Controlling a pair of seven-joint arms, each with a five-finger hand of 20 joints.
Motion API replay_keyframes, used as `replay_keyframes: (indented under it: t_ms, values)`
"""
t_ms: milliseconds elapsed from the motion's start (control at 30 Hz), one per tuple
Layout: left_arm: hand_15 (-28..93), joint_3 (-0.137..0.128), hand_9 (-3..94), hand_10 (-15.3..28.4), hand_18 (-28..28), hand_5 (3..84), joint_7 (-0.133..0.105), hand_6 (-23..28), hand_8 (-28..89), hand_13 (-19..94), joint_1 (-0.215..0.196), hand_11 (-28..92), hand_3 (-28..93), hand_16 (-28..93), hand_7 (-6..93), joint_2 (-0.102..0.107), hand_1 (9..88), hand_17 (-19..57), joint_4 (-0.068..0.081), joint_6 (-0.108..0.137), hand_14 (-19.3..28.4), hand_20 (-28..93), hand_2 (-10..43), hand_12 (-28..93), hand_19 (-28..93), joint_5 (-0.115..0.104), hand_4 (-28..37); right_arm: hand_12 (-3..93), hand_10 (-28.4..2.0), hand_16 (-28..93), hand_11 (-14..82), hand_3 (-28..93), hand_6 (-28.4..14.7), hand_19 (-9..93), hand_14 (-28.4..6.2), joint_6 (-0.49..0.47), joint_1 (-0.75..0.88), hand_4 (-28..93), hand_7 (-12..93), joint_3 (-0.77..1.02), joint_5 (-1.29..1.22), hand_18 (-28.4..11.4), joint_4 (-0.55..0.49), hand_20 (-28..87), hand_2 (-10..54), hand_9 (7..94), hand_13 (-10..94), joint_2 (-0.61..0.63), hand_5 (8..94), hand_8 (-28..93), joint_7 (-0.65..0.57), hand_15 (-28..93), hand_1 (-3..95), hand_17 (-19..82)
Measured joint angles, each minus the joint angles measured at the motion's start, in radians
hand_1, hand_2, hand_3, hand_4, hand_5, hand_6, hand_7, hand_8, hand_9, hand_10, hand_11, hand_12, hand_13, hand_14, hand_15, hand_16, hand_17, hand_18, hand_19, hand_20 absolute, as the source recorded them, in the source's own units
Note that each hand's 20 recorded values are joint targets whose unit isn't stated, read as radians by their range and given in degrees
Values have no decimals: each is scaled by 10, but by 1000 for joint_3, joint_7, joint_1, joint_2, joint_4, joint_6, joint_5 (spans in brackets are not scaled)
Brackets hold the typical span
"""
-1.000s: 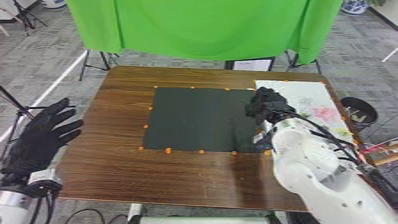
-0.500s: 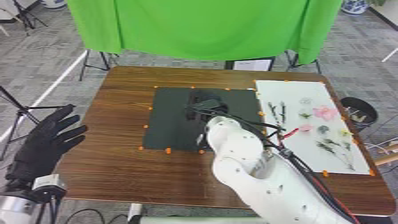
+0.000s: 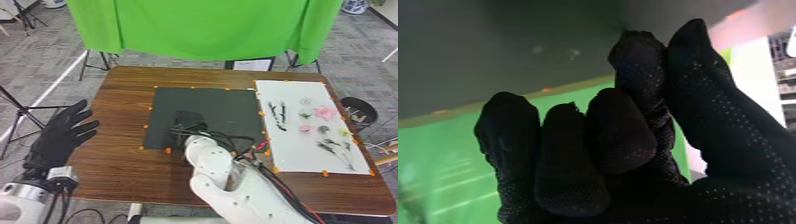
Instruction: Arrange flowers
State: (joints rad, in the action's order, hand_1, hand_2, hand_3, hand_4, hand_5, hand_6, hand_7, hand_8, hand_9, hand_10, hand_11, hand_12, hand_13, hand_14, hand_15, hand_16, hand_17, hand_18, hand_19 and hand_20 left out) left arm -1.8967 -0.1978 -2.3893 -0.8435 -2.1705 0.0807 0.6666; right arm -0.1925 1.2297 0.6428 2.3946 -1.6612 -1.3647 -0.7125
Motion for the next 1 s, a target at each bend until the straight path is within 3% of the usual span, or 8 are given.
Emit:
replay_keyframes:
  t_ms: [267, 733, 1000]
  values:
    - [410, 29, 178, 132, 226, 240, 17, 35, -77, 140, 45, 204, 662, -26, 192, 23, 272, -100, 18, -12, 171, 98, -64, 194, 439, 2, -230, 579, -69, 385, 674, 930, 22, 932, -69, 7, 12, 14, 530, 3, 26, -226, 12, 777, -60, 877, 850, -22, 771, 335, -16, 886, 265, 558]
    - [399, 57, 165, 129, 222, 230, 32, 32, -65, 119, 77, 188, 653, -29, 184, 27, 270, -109, 30, -20, 170, 87, -57, 206, 441, 4, -215, 569, -67, 394, 663, 894, 29, 932, -68, -29, 58, -67, 491, 20, 39, -225, 15, 772, -21, 884, 857, -47, 794, 314, 5, 874, 268, 566]
    - [414, 79, 165, 132, 224, 231, 51, 34, -60, 114, 114, 187, 648, -29, 179, 43, 273, -111, 47, -30, 177, 84, -56, 211, 445, 4, -211, 566, -67, 396, 653, 880, 27, 932, -68, 52, 61, -86, 478, 13, 62, -225, 50, 769, 2, 885, 857, -55, 799, 293, 23, 868, 269, 565]
